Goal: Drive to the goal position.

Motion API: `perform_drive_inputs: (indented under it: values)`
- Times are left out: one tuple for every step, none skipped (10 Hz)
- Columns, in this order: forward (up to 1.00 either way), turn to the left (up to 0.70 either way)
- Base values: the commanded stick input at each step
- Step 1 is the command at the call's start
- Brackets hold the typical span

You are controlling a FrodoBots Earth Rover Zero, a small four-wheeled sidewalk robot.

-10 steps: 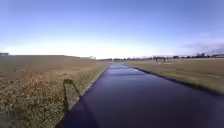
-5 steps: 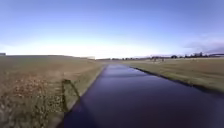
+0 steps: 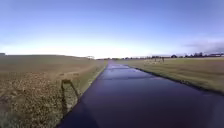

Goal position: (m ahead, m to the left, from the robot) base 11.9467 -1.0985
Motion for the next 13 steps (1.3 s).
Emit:
perform_drive_inputs:
  values:
    - [0.97,0.0]
    - [0.96,0.0]
    - [0.97,0.0]
    - [0.96,0.0]
    - [0.97,0.0]
    - [0.97,0.0]
    - [0.97,0.0]
    - [0.97,0.0]
    - [0.97,0.0]
    - [0.97,0.0]
    - [0.99,0.0]
    - [1.0,-0.01]
    - [1.0,-0.04]
